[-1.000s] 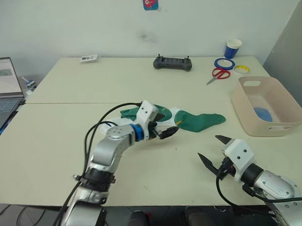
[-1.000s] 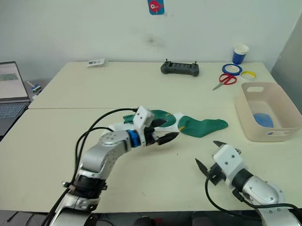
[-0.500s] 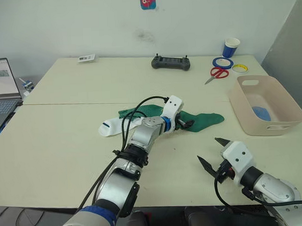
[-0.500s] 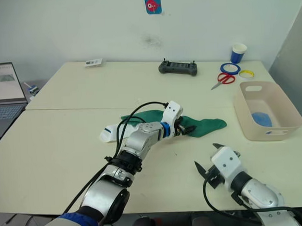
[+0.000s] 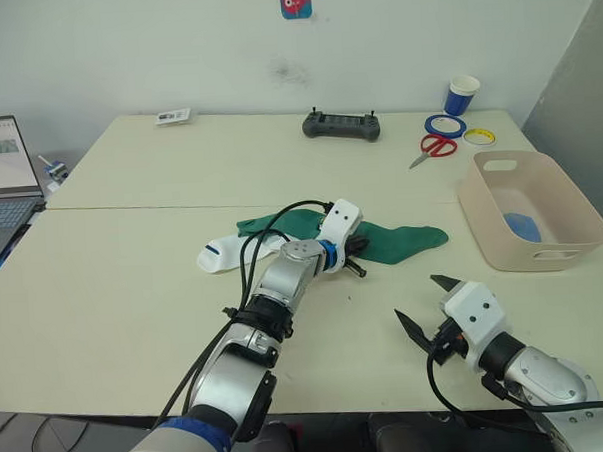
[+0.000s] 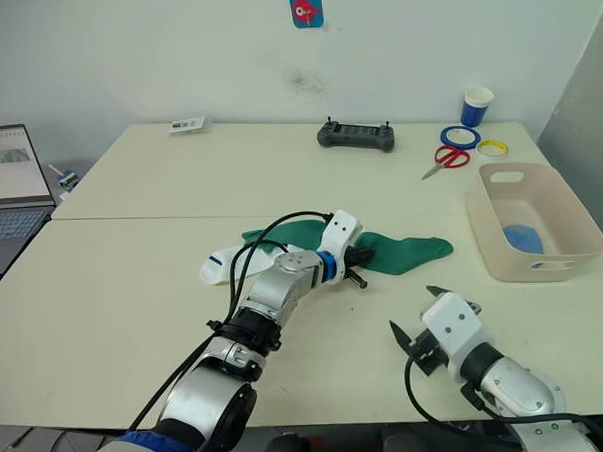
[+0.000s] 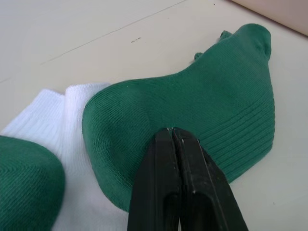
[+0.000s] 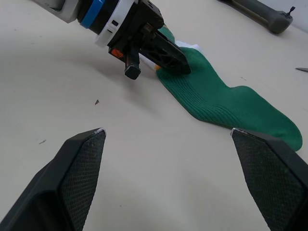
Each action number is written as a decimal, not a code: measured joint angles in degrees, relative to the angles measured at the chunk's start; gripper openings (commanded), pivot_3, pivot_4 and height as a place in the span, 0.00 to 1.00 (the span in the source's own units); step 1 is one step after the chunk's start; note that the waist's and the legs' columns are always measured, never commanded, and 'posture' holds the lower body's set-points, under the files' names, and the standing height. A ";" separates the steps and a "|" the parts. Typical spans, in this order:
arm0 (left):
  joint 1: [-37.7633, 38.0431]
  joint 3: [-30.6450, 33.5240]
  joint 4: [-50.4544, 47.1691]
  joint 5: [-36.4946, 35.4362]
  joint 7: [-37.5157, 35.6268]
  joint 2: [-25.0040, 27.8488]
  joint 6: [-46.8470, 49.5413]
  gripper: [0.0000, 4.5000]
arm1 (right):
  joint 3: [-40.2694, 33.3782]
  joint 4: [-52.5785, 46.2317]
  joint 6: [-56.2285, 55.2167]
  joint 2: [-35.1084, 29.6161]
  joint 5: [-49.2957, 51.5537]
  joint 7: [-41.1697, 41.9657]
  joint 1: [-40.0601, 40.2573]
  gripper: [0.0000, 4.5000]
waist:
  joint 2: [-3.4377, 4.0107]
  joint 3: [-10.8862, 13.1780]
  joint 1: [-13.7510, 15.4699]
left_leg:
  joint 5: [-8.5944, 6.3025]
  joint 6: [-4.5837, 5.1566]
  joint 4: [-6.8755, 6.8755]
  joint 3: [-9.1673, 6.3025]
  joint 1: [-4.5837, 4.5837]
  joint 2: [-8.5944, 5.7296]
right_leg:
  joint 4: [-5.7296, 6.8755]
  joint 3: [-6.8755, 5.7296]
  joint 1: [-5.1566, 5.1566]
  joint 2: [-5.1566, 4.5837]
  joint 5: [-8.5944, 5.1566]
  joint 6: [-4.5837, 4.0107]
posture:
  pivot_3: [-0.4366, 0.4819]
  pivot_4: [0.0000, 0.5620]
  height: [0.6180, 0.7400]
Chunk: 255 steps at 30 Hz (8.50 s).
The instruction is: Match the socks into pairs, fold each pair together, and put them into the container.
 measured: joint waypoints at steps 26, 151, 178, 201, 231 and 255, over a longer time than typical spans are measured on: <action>7.08 2.53 -16.23 -4.85 -3.44 6.15 8.57 0.51 | 1.53 1.40 -1.21 0.02 -2.22 -0.26 -2.33 1.00 | 0.00 0.00 0.23 | 0.00 -0.01 0.01 -0.03 -0.03 -0.02 | -0.05 -0.05 0.02 -0.05 0.00 0.01 | 0.48 0.27 1.00; 28.20 11.60 -22.75 -11.87 -26.95 38.05 -5.99 0.91 | 15.16 24.46 -3.63 4.65 -1.60 3.53 -21.41 1.00 | -0.18 0.10 -1.10 | 0.08 -0.22 -0.53 0.08 -0.37 0.16 | 0.10 0.06 -0.80 0.07 -0.12 -0.22 | 0.48 0.27 1.00; 18.37 14.05 -55.07 -47.70 -17.65 26.48 44.79 0.00 | -0.36 2.57 4.95 -7.35 8.76 10.30 -0.55 1.00 | -0.20 0.09 0.01 | 0.07 -0.23 -0.03 -0.06 -0.16 0.10 | 0.07 0.01 -0.22 0.05 -0.04 -0.06 | 0.48 0.27 1.00; 30.80 22.18 -47.62 -56.18 17.43 23.04 42.94 0.00 | -3.64 0.21 4.33 -12.02 12.44 11.60 -0.94 1.00 | -0.20 0.09 0.20 | 0.16 -0.44 -0.05 -0.22 -0.07 -0.05 | -0.05 0.04 0.01 -0.02 -0.11 -0.25 | 0.48 0.27 1.00; 44.61 17.80 -37.81 -13.91 -24.50 52.32 -22.88 1.00 | 6.28 2.13 5.23 -10.49 11.51 8.90 -11.12 1.00 | -0.14 0.10 0.23 | 0.17 -0.48 -0.53 0.11 -0.13 -0.02 | -0.10 0.06 -0.39 -0.38 -0.37 -0.76 | 0.48 0.27 1.00; 25.15 2.21 -6.62 6.24 -31.71 42.58 -68.91 0.39 | 18.28 11.25 -12.53 -17.33 -6.83 11.45 -17.92 1.00 | -0.09 0.02 0.15 | 0.23 -0.37 -0.29 0.22 -0.10 0.01 | 0.01 0.04 -0.25 -0.19 -0.04 -0.12 | 0.48 0.27 1.00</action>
